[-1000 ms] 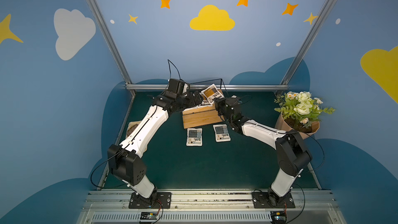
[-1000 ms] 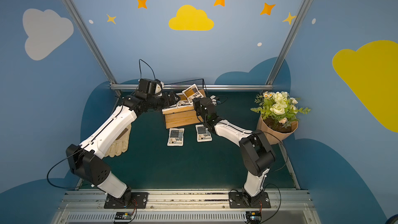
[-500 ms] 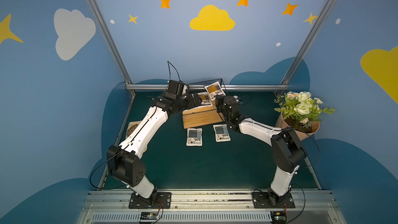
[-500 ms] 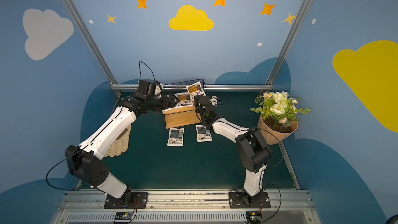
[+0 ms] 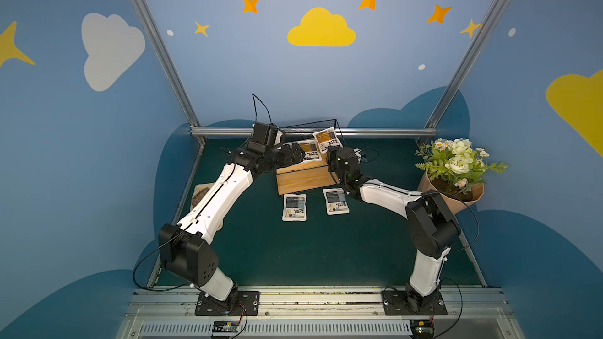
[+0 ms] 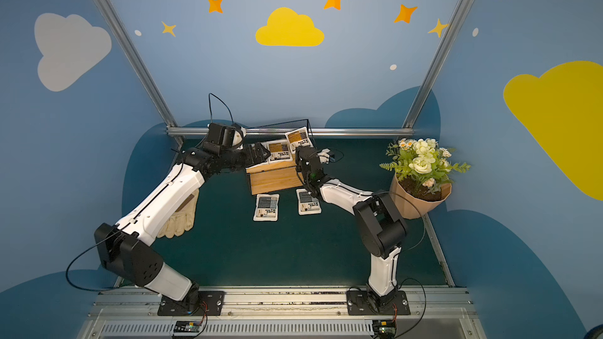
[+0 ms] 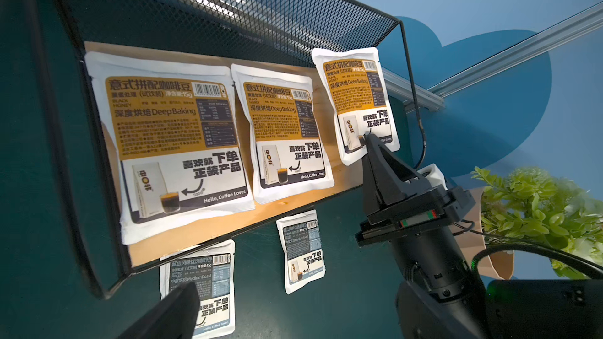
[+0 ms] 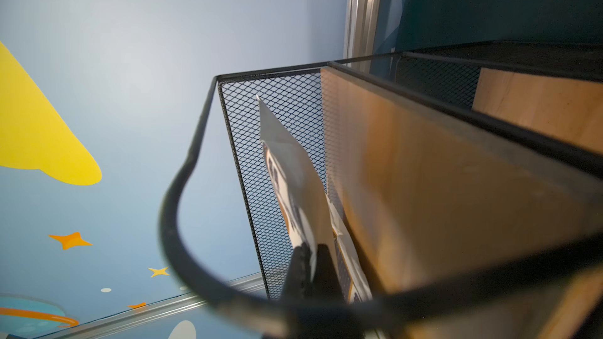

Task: Place the bagged coffee beans on the shelf by color
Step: Place the bagged coffee beans on the shelf.

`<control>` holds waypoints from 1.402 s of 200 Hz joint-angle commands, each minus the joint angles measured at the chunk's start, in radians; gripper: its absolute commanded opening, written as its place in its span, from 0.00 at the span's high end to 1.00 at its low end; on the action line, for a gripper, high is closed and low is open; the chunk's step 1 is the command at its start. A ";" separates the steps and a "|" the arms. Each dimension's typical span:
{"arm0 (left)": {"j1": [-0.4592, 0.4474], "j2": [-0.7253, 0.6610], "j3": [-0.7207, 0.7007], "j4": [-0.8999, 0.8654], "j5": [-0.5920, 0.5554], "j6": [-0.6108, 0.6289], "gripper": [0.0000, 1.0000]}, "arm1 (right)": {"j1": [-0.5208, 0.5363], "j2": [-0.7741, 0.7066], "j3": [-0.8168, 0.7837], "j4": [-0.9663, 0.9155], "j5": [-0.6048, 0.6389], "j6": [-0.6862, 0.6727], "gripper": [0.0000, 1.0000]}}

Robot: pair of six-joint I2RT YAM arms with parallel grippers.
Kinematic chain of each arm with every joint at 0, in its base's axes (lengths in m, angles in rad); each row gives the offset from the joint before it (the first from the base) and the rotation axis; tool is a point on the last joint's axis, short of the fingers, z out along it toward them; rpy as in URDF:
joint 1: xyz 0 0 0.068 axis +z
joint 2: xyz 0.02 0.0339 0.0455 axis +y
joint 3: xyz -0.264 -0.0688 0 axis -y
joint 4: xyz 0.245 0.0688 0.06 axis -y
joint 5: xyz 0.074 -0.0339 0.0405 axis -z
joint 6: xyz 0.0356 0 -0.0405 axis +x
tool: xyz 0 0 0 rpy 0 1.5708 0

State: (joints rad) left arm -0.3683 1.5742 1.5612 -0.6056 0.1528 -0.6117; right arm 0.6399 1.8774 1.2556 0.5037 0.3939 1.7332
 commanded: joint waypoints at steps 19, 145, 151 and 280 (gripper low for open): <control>0.005 -0.025 -0.013 -0.019 -0.011 0.013 0.00 | -0.004 0.013 -0.012 0.003 0.031 0.019 1.00; 0.005 -0.047 -0.039 -0.011 -0.016 0.009 0.00 | -0.008 0.019 -0.012 -0.072 0.024 0.045 0.82; 0.005 -0.048 -0.039 -0.011 -0.015 0.009 0.00 | -0.008 0.018 -0.013 -0.075 0.023 0.044 0.76; 0.005 -0.078 -0.061 -0.003 -0.019 0.009 0.00 | 0.000 -0.020 -0.054 -0.080 -0.018 0.033 0.34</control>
State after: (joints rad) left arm -0.3683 1.5265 1.5127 -0.6048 0.1379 -0.6121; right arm 0.6373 1.8744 1.2446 0.4839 0.3981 1.7729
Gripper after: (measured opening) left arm 0.999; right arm 0.656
